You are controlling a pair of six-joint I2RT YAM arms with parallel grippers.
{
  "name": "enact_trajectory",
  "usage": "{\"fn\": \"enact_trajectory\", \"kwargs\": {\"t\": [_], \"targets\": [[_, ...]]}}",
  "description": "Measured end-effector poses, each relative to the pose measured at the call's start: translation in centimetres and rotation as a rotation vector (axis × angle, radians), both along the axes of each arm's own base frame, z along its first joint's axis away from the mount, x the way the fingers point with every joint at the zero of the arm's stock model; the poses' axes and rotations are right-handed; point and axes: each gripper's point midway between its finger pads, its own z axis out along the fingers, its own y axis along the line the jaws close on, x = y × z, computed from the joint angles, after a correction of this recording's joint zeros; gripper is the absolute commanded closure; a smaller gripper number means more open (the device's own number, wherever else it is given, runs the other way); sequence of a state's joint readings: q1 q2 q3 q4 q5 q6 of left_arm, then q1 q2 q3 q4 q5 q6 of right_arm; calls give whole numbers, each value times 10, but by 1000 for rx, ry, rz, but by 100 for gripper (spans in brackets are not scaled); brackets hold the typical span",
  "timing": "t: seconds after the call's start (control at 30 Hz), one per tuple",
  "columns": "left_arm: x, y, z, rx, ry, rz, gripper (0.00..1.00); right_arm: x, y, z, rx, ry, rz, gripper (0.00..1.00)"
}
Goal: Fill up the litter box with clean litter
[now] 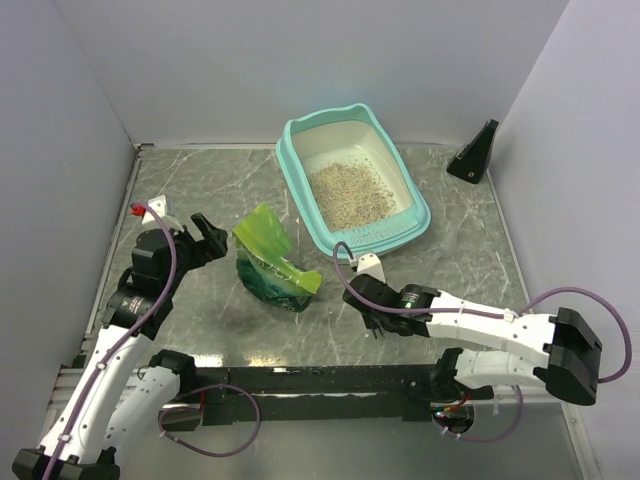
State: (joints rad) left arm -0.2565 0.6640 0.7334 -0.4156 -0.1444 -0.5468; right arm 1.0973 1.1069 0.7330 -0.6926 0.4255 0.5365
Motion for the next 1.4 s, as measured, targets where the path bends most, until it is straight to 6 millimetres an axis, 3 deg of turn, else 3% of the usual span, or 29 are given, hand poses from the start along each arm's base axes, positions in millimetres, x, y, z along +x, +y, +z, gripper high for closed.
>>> {"fn": "enact_trajectory", "kwargs": {"t": [0.1, 0.13, 0.27, 0.33, 0.6, 0.77, 1.03, 1.2, 1.27, 1.4], "targets": [[1, 0, -2, 2, 7, -1, 1, 0, -4, -15, -4, 39, -47, 70], [1, 0, -2, 2, 9, -1, 1, 0, -4, -20, -5, 50, -61, 59], [1, 0, -2, 2, 8, -1, 1, 1, 0, -28, 1, 73, -88, 50], [1, -1, -2, 2, 9, -2, 1, 1, 2, -30, 9, 79, -87, 40], [1, -2, -3, 0, 13, -9, 1, 4, 7, -23, 23, 73, -90, 34], [1, -3, -5, -1, 16, -13, 1, 24, 29, 20, 103, -3, -55, 34], [-1, -6, -7, -5, 22, -31, 1, 83, 62, 108, 302, -148, 20, 31], [-2, -7, -6, -8, 18, -41, 1, 113, 103, 166, 472, -190, 190, 29], [-2, -7, -6, -8, 18, -41, 1, 121, 116, 179, 539, -189, 266, 28], [-2, -7, -5, -9, 14, -42, 1, 127, 132, 183, 607, -148, 378, 21]]}}
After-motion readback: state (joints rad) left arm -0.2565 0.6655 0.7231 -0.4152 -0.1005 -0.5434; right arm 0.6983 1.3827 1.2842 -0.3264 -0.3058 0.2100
